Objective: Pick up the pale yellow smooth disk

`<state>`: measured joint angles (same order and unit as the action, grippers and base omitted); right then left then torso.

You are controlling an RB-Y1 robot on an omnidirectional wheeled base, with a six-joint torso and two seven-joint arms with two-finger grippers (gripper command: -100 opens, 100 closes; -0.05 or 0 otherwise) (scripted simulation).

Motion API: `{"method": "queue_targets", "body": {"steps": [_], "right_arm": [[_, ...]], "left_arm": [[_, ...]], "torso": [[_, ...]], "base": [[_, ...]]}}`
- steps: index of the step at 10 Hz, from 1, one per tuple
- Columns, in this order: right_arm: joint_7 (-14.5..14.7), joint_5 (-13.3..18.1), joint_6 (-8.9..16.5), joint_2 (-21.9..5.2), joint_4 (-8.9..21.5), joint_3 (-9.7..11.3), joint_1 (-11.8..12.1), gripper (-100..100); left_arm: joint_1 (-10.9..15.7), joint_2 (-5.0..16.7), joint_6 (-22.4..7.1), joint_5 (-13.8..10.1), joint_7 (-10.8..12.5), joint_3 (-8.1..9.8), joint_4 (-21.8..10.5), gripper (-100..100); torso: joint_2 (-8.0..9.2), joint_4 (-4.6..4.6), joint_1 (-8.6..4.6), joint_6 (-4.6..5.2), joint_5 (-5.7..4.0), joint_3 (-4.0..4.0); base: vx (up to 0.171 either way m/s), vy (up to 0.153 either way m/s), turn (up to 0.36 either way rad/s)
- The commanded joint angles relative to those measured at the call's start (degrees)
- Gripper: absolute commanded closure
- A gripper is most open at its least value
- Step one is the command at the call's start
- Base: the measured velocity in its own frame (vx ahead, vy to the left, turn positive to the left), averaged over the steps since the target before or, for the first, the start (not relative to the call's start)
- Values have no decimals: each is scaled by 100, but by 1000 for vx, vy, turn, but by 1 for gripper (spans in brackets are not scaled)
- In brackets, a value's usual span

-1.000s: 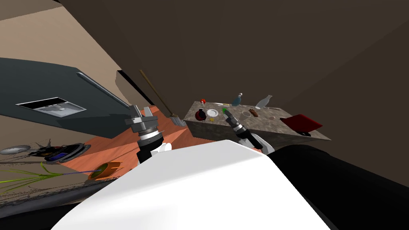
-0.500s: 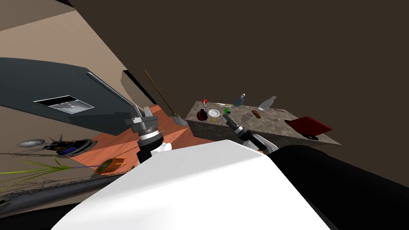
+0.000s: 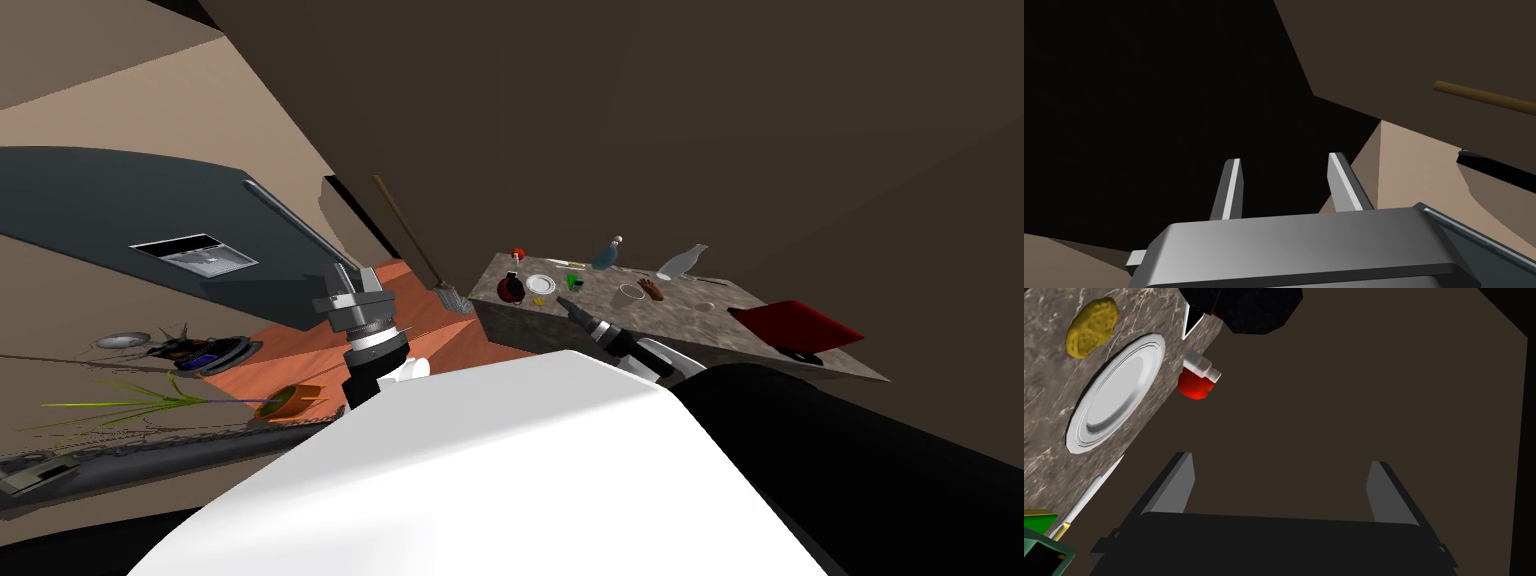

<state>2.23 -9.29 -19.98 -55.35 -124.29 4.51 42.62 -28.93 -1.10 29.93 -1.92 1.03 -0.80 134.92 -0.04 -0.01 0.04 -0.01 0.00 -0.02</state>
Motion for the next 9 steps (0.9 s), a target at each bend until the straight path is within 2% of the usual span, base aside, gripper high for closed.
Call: {"method": "queue_targets", "body": {"steps": [1,2,3,5,6,8,9], "right_arm": [[9,-25,25,-286,27,-22,138,-100],[9,-25,25,-434,27,-22,138,-100],[31,-48,106,-617,117,30,287,-100],[31,-48,106,-882,117,30,287,-100],[44,-71,186,-1102,205,80,431,-100],[44,-71,186,-1332,205,80,431,-100],[47,-94,265,-1562,291,126,572,-100]], "left_arm": [[0,0,0,0,0,0,0,0],[0,0,0,0,0,0,0,0],[-1,0,0,0,0,0,0,0],[0,0,0,0,0,0,0,0],[-1,0,0,0,0,0,0,0],[-1,0,0,0,0,0,0,0],[-1,0,0,0,0,1,0,0]], "torso": [[0,0,0,0,0,0],[1,0,-1,3,1,0],[2,1,-3,3,0,1],[2,1,-2,2,0,1],[3,1,-3,4,0,2],[2,1,-2,3,0,1],[2,1,-3,4,-1,2]], "base": [[5,11,68],[2,4,-16],[0,14,144],[-1,5,40],[-1,13,169],[0,5,29],[0,14,158]]}}
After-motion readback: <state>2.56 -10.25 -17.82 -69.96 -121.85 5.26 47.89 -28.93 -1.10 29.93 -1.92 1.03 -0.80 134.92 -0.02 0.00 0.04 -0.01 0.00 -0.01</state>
